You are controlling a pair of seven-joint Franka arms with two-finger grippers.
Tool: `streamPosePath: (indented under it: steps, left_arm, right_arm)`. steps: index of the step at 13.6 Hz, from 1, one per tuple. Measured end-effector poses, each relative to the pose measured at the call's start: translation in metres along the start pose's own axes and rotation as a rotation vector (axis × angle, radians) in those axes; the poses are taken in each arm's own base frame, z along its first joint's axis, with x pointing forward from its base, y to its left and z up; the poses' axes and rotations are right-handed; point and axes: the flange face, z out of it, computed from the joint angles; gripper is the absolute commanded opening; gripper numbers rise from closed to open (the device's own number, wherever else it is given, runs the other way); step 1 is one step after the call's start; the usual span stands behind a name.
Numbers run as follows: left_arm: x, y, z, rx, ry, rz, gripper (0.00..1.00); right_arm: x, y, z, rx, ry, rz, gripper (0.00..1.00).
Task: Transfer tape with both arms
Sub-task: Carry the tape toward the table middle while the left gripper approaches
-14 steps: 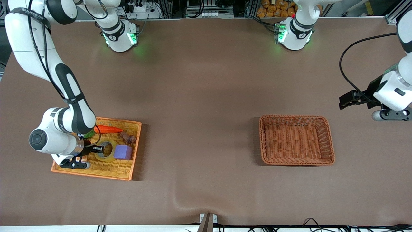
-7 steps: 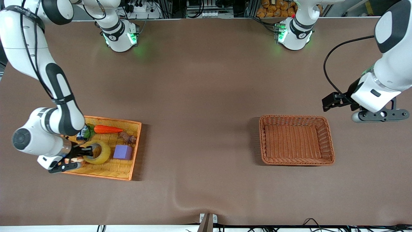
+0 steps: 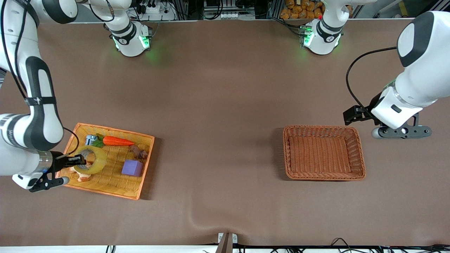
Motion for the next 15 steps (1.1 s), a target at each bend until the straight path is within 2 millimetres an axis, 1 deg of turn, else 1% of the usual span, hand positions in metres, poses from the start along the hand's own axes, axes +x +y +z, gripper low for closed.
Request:
streamPosePath:
  steps: [2, 3, 4, 5, 6, 7, 9, 10, 11, 12, 13, 15]
  left_arm:
    - [-0.001, 0.007, -0.001, 0.000, 0.002, 0.012, 1.00]
    - [-0.001, 0.008, -0.001, 0.000, 0.003, 0.013, 1.00]
    - [-0.001, 0.008, -0.001, 0.000, 0.003, 0.012, 1.00]
    - [-0.001, 0.007, -0.001, 0.000, 0.003, 0.011, 1.00]
    - [-0.001, 0.006, -0.001, 0.000, 0.003, 0.010, 1.00]
    - [-0.001, 0.005, -0.001, 0.000, 0.004, 0.009, 1.00]
    - [0.000, 0.004, -0.003, -0.001, 0.006, 0.006, 1.00]
    - [0.000, 0.002, -0.003, -0.001, 0.008, 0.003, 1.00]
    - [0.000, -0.001, -0.005, -0.001, 0.011, -0.002, 1.00]
    - [0.000, -0.005, -0.007, -0.001, 0.015, -0.009, 1.00]
    - [0.000, -0.011, -0.012, -0.001, 0.023, -0.016, 1.00]
    - [-0.002, -0.017, -0.021, -0.002, 0.038, -0.024, 1.00]
  right_arm:
    - [-0.003, -0.027, -0.022, 0.062, -0.012, 0.011, 0.00]
    - [-0.002, -0.045, -0.028, 0.081, -0.019, 0.018, 0.00]
    - [0.003, -0.068, -0.031, 0.085, -0.027, 0.019, 0.00]
    - [0.009, -0.097, -0.028, 0.081, -0.037, 0.018, 0.01]
    - [0.017, -0.133, -0.023, 0.074, -0.050, 0.017, 0.01]
    - [0.024, -0.177, -0.017, 0.061, -0.059, 0.019, 0.01]
    - [0.035, -0.280, -0.005, 0.030, -0.027, 0.046, 0.01]
    - [0.037, -0.329, 0.002, 0.021, -0.002, 0.069, 0.01]
    - [0.035, -0.370, 0.010, 0.017, 0.014, 0.093, 0.01]
    - [0.033, -0.404, 0.019, 0.015, 0.025, 0.121, 0.01]
    - [0.030, -0.432, 0.030, 0.016, 0.038, 0.152, 0.02]
    - [0.031, -0.478, 0.056, 0.036, 0.094, 0.213, 0.02]
